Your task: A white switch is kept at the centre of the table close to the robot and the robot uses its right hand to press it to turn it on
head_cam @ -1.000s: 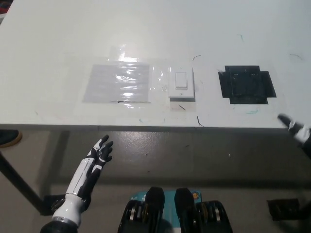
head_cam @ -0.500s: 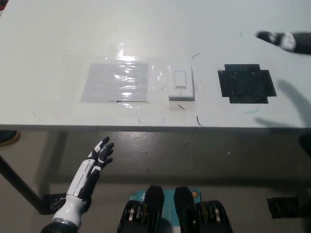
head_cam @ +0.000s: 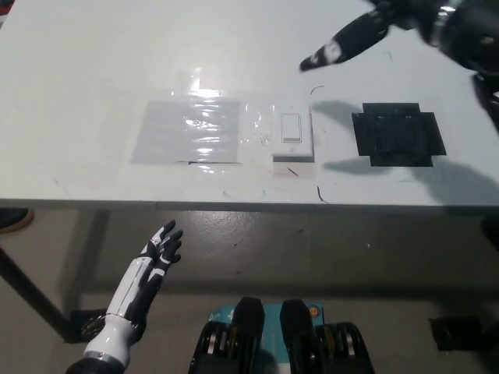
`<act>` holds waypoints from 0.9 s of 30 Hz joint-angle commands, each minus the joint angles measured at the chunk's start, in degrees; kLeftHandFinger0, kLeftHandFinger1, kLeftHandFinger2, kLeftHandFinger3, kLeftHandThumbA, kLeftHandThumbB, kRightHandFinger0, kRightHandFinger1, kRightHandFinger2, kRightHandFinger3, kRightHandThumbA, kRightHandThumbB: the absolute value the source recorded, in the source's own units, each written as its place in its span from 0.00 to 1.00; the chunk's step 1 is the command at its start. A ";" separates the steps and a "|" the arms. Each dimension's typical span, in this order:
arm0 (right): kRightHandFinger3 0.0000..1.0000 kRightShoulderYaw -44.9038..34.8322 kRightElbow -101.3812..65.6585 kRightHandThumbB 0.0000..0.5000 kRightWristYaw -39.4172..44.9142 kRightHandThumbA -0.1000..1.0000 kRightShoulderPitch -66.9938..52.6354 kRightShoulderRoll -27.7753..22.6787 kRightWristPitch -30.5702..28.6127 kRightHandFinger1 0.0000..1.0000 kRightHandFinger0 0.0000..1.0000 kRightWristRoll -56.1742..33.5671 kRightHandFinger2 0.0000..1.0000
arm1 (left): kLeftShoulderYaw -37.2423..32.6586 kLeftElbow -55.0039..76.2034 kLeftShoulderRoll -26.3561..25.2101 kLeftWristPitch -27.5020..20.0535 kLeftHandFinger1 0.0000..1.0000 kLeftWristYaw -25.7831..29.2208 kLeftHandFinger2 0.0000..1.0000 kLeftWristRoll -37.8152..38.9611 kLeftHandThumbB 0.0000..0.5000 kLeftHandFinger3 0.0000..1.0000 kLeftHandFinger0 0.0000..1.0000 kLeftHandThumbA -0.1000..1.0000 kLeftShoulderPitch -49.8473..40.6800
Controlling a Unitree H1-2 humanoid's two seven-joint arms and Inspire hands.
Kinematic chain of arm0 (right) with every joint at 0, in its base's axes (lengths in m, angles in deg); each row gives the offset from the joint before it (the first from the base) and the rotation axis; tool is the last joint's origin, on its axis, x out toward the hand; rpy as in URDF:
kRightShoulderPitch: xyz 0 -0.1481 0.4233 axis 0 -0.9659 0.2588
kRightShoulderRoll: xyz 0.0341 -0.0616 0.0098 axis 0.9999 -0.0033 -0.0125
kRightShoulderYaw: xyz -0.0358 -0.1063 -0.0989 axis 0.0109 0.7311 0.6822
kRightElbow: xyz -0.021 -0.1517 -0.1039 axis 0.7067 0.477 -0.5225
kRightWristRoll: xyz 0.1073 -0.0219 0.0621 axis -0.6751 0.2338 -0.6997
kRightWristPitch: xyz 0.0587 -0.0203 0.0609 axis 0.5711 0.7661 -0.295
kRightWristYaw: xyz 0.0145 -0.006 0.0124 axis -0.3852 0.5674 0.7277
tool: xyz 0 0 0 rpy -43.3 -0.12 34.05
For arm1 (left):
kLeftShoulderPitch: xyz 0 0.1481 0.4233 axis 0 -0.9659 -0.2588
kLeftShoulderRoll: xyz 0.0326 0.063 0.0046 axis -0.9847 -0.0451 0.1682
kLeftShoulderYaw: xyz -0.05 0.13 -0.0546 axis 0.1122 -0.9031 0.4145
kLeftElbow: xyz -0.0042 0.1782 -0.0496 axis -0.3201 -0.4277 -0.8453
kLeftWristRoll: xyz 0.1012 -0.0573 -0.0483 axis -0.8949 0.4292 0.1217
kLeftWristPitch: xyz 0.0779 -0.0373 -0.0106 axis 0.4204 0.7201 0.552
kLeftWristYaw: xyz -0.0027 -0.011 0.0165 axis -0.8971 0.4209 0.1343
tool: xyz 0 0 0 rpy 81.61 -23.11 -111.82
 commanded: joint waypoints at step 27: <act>1.00 10.94 14.17 0.61 7.32 1.00 2.49 5.75 -8.31 1.00 1.00 18.64 1.00 | 0.33 2.64 -0.85 -0.05 1.00 -0.07 1.00 -0.64 0.00 1.00 1.00 0.87 0.79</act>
